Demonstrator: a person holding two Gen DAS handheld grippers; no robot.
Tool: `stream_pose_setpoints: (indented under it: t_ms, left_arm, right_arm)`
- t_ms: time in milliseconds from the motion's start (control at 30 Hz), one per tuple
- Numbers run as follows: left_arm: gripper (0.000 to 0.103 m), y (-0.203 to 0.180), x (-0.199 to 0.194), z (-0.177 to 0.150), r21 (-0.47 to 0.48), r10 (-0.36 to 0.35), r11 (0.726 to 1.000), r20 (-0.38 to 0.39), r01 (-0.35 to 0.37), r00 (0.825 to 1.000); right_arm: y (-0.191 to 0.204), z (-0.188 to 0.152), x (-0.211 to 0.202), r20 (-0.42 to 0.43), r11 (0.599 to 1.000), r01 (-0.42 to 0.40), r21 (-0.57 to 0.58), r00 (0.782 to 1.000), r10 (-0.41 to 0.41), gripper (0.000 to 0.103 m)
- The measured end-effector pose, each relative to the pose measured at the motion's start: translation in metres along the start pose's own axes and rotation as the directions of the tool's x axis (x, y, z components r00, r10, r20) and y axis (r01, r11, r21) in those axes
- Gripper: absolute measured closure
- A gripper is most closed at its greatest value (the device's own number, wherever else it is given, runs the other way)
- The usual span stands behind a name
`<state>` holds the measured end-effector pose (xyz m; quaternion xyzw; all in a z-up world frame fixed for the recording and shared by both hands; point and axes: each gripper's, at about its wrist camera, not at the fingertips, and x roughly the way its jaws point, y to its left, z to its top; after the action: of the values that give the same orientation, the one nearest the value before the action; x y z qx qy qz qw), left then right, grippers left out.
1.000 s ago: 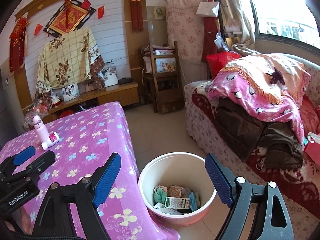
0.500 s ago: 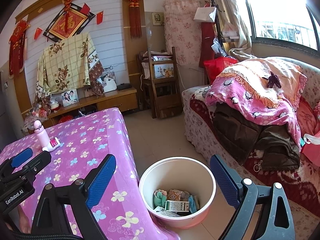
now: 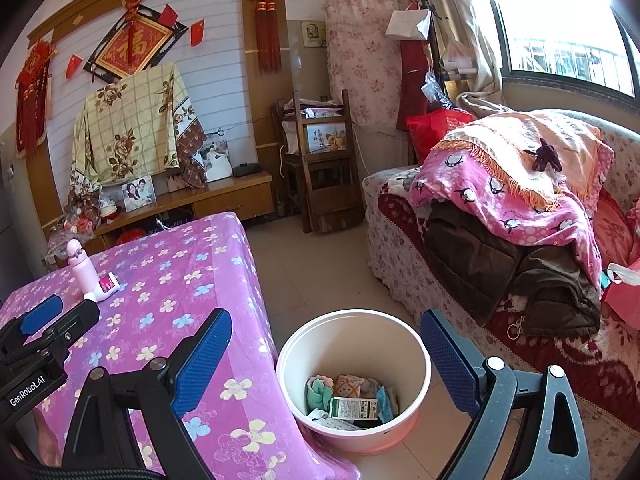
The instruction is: Collect trash
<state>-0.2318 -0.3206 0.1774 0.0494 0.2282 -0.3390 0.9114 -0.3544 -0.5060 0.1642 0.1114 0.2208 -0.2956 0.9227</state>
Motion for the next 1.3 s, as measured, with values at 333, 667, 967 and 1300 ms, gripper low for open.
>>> stream_pose_setpoints:
  t_ms: [333,667,967,1300]
  left_arm:
    - [0.020,0.001,0.006,-0.002,-0.001,-0.006,1.000,-0.012,0.006,1.000]
    - [0.020,0.003,0.008,-0.003,-0.002,-0.004,1.000,-0.020,0.004,1.000]
    - [0.020,0.002,0.010,-0.004,0.010,-0.005,1.000,-0.024,0.005,1.000]
    - [0.020,-0.001,0.012,-0.007,0.016,-0.008,1.000,-0.026,0.009,1.000]
  right_arm:
    - [-0.002,-0.001,0.004,-0.008,1.000,0.001,0.003,1.000,-0.001,0.009]
    - [-0.002,-0.003,0.006,-0.013,1.000,0.002,0.002,1.000,-0.002,0.009]
    - [-0.002,-0.004,0.008,-0.021,1.000,0.005,0.002,1.000,-0.005,0.009]
    - [-0.004,-0.005,0.010,-0.030,1.000,0.011,0.003,1.000,-0.011,0.009]
